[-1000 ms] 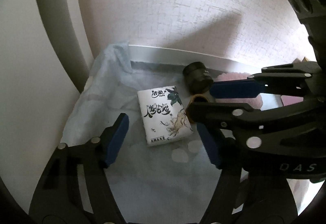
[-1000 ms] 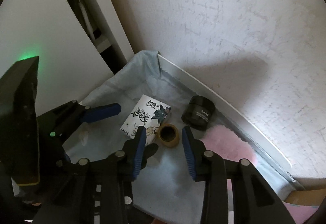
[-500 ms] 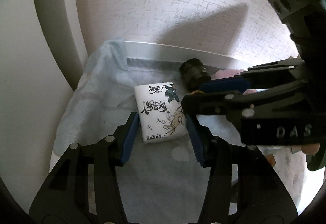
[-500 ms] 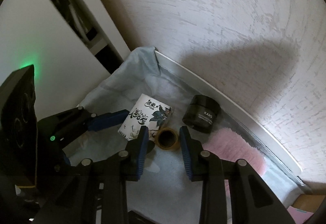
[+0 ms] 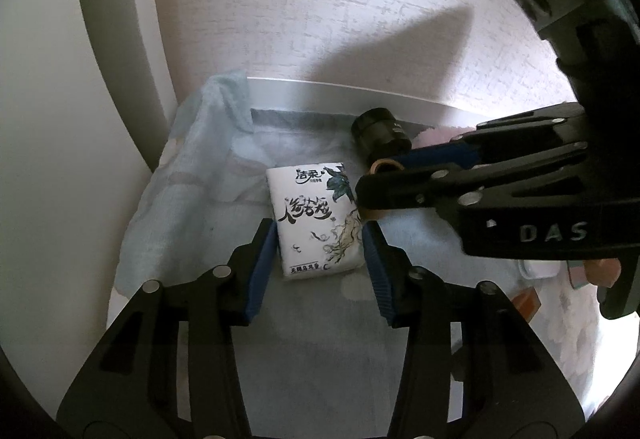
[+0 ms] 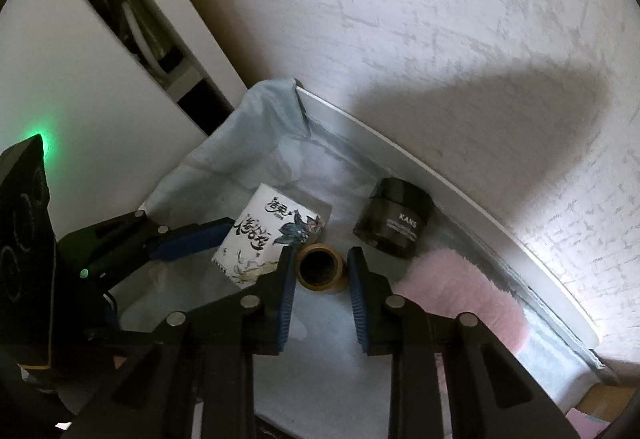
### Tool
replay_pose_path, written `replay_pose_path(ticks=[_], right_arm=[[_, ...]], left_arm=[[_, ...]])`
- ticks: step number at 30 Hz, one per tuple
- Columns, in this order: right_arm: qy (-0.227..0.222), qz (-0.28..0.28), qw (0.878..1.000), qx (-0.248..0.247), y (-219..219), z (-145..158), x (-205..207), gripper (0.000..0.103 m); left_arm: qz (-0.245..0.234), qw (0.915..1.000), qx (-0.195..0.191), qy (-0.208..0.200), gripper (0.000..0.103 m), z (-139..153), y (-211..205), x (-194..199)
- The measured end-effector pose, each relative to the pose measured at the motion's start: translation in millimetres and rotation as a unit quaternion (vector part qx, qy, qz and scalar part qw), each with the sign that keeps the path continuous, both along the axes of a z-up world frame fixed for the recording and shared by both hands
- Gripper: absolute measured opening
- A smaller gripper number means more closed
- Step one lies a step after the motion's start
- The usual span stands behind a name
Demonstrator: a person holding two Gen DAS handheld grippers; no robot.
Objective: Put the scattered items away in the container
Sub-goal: 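Lift the tissue pack and brown roll into the box and open both tools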
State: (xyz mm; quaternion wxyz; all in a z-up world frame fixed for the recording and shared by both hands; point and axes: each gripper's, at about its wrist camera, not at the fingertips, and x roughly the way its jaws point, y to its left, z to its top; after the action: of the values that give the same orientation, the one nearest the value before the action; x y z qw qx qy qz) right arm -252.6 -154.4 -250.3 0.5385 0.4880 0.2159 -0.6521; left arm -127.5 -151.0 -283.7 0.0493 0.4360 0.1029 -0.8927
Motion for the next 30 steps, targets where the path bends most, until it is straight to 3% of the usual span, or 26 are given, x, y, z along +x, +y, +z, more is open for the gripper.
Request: replay_pose_path(ticks=[11, 21, 25, 30], right_arm=[[0.011, -0.005, 0.999, -0.03, 17, 36, 6, 0.023], [0.023, -0.015, 0.998, -0.048, 39, 66, 13, 0.023], [0.028, -0.02, 0.998, -0.053, 43, 84, 4, 0.023], [0.044, -0.043, 0.996, -0.068, 95, 125, -4, 0.023]], left_arm=[[0.013, 0.9996, 0.018, 0.019, 0.034, 29, 7, 16], [0.008, 0.9991, 0.023, 0.036, 0.033, 57, 38, 27], [-0.008, 0.9979, 0.032, 0.056, 0.033, 87, 59, 31], [-0.046, 0.9947, 0.034, 0.085, 0.033, 134, 98, 29]])
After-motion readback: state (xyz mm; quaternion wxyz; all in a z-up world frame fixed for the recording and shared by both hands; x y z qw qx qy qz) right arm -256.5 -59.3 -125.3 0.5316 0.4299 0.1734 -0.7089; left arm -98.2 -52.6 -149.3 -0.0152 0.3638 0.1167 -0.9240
